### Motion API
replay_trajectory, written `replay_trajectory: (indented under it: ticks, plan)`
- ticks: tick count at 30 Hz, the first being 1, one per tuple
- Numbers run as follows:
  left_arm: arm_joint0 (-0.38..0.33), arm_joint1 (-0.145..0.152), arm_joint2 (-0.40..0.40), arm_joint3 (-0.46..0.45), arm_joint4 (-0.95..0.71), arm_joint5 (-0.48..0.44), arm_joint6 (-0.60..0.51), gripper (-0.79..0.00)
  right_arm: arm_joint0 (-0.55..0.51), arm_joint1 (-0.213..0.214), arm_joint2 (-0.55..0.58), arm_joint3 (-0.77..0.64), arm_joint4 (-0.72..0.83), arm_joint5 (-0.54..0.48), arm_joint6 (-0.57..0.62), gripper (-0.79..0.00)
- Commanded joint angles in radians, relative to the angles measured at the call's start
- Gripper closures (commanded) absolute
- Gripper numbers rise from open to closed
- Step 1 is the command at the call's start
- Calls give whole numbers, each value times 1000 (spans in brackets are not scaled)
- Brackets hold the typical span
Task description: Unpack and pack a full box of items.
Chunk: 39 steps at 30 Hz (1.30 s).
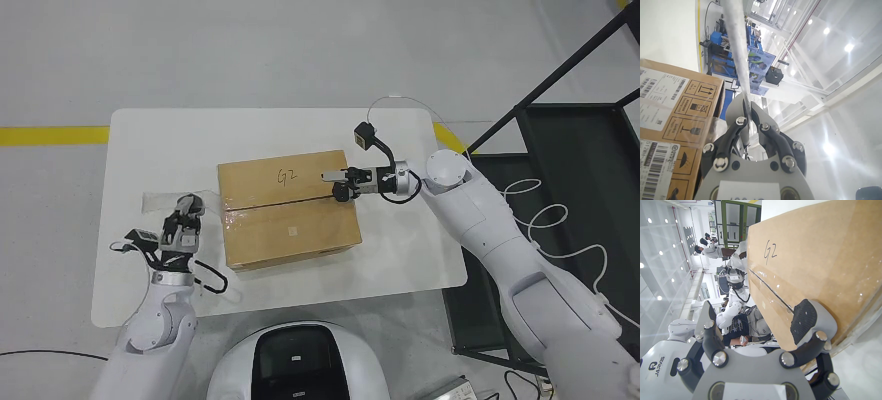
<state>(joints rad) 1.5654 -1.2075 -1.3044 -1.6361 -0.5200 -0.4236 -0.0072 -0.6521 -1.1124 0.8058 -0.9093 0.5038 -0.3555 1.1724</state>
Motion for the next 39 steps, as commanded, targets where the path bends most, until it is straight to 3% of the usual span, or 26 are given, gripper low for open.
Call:
replay_trajectory:
  ticks: [1,12,24,39]
  plan:
    - [-3,-1,-1,-12,35,25,14,0,0,0,0,0,0,0,0,-785]
    - [18,-1,1,-127,343,216,90,0,0,0,0,0,0,0,0,-785]
    - [0,-8,81,-202,752,467,166,0,0,0,0,0,0,0,0,-785]
    - [-5,-12,104,-208,812,489,175,0,-22,10,27,-35,-11,5,-14,-785]
